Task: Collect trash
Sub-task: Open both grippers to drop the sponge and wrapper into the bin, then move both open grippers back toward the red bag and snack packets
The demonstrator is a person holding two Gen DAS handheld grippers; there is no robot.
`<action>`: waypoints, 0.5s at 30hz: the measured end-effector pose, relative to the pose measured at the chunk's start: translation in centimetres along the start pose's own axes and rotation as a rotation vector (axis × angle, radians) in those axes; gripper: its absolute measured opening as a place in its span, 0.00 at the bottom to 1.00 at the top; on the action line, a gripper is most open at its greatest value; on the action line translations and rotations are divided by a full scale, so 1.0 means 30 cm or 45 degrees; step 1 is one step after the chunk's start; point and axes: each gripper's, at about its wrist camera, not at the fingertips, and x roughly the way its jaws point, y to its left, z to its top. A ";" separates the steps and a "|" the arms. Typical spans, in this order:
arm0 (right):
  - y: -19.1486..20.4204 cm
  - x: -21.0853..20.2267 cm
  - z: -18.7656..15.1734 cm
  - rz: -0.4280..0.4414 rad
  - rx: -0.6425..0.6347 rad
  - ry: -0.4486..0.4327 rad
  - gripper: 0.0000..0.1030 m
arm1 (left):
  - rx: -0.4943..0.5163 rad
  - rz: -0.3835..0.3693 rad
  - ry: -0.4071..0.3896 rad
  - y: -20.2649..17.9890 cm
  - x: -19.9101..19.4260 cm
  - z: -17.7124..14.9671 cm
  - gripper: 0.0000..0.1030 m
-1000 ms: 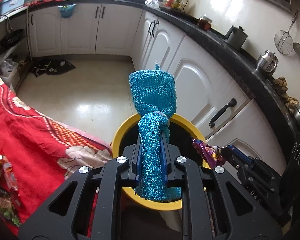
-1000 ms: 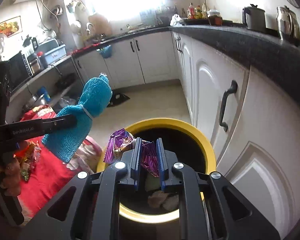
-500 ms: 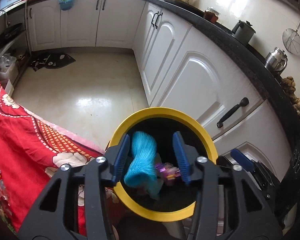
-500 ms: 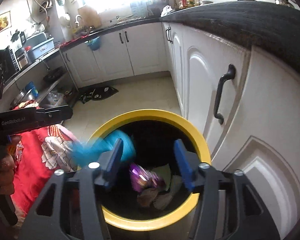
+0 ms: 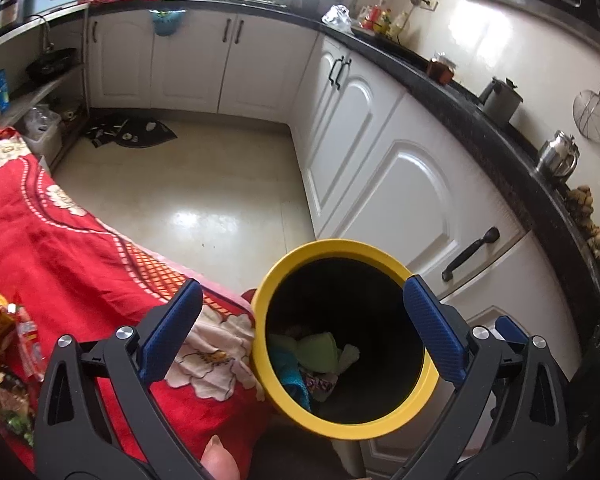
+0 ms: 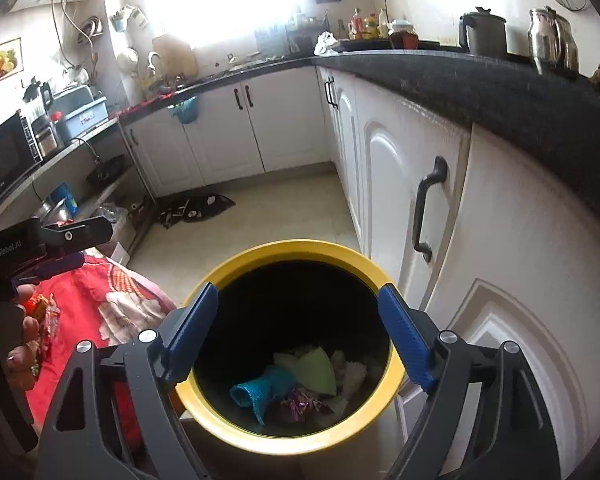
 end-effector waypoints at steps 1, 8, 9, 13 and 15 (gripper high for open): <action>0.006 -0.010 0.004 0.003 -0.002 -0.011 0.79 | -0.003 0.003 -0.009 0.003 -0.013 0.000 0.90; 0.052 -0.083 0.024 0.032 -0.025 -0.080 0.86 | -0.031 0.006 -0.069 0.030 -0.102 0.003 0.90; 0.057 -0.091 0.026 0.035 -0.028 -0.087 0.87 | -0.033 0.008 -0.079 0.033 -0.116 0.003 0.90; 0.086 -0.128 0.034 0.053 -0.040 -0.117 0.88 | -0.039 0.015 -0.113 0.045 -0.164 -0.001 0.90; 0.097 -0.143 0.038 0.060 -0.051 -0.127 0.88 | -0.047 0.018 -0.127 0.055 -0.187 -0.004 0.90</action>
